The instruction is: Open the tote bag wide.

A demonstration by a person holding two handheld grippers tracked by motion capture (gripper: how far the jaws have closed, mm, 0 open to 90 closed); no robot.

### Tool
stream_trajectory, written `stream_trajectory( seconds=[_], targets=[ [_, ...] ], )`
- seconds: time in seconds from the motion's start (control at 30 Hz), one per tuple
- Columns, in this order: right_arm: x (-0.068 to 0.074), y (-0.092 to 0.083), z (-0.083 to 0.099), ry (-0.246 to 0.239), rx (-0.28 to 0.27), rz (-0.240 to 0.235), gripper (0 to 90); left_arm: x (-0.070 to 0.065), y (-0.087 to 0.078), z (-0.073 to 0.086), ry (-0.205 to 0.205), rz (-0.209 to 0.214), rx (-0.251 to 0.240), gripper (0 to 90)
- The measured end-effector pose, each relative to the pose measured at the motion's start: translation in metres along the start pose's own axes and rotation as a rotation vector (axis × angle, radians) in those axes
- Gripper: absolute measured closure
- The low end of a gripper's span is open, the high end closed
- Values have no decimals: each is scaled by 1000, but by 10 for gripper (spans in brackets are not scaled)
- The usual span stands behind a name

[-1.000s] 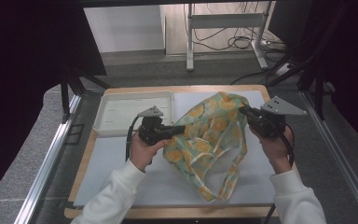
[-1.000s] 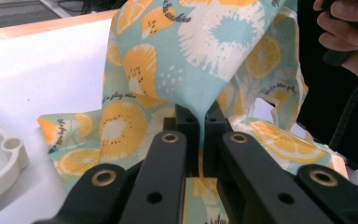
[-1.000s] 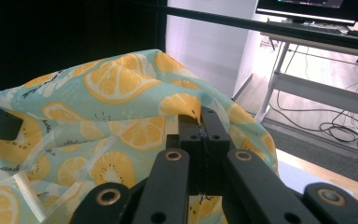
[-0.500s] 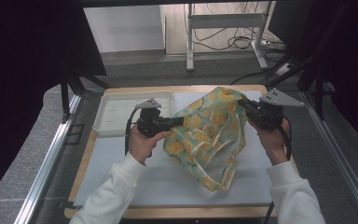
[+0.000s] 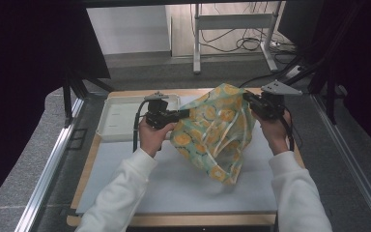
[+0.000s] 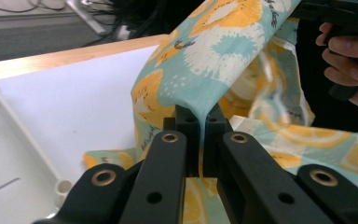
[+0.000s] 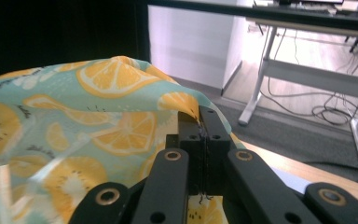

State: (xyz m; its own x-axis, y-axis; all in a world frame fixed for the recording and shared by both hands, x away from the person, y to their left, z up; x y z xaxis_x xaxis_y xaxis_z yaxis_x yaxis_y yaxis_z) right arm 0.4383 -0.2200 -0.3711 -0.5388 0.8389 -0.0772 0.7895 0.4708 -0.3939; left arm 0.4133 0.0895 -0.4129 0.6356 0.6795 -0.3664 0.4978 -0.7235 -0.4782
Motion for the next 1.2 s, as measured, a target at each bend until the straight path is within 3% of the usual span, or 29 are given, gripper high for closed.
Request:
stream_trajectory(
  seconds=[0.27, 0.6, 0.77, 0.93, 1.2],
  targets=[
    [-12, 35, 17, 52, 81, -11, 880, 7, 17, 6, 2, -54, 58, 895],
    [-17, 60, 48, 103, 164, -27, 880, 11, 32, 19, 9, -85, 116, 892],
    [-17, 56, 49, 109, 152, -32, 880, 12, 37, 23, 25, -107, 148, 886],
    [-19, 51, 49, 98, 164, -26, 880, 11, 40, 29, 29, -91, 169, 865],
    [-17, 46, 46, 91, 151, -29, 880, 8, 28, 26, 39, -60, 136, 853]
  ],
)
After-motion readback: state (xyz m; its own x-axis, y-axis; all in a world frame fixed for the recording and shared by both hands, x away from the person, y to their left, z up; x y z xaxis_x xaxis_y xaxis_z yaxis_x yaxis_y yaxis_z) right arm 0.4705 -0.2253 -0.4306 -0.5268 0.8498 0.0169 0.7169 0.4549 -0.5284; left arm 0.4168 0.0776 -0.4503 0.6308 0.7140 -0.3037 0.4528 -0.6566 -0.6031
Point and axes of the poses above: each handheld gripper's, and its own axes: y roughly forward along the jaws, z roughly out of its underside, x roughly to its left, the point moved 2 cm from there along y, roughly forward along the jaws, and after that the axes turned 5 degrees about x, right-handed, at the moved point
